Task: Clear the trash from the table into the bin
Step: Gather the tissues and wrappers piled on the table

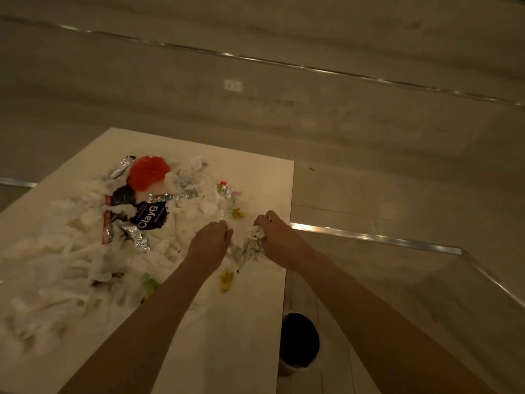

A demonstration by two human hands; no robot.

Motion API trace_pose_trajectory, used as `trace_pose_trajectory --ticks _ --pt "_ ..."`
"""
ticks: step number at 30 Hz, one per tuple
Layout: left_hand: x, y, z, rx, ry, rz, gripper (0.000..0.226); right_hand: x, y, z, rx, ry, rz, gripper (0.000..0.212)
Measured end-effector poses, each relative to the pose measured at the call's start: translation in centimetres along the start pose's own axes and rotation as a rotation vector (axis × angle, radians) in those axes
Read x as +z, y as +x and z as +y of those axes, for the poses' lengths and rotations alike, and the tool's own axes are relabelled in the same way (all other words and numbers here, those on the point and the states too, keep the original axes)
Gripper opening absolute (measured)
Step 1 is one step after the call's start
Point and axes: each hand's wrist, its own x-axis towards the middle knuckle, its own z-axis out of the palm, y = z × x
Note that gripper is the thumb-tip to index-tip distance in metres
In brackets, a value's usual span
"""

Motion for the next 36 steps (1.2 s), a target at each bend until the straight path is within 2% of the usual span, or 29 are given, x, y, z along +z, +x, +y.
trace_pose_trajectory --ticks 11,23,29,32,35,36 --pt "3.9 5.3 0.0 -0.197 -0.018 0.046 0.03 1.2 7.7 5.1 -0.189 -0.021 -0.045 0.032" --pt "8.3 0.5 5.9 -0.432 -0.002 0.157 0.03 2.8 3.6 10.8 -0.347 0.012 -0.113 0.029" --pt "16.0 -5.2 13.2 -0.567 -0.141 0.182 0.029 4.8 -3.4 18.6 -0.343 -0.01 -0.171 0.033" --pt "21.1 -7.4 16.3 -0.568 -0.189 0.201 0.03 6.5 -7.3 22.8 -0.299 0.014 -0.252 0.036" --pt "26.4 -8.7 17.6 -0.583 -0.186 0.125 0.032 8.8 -9.9 25.7 -0.289 0.05 -0.318 0.034" --pt "28.3 -9.0 17.5 -0.614 -0.209 0.106 0.033 10.5 -10.5 27.3 -0.227 0.095 -0.346 0.035"
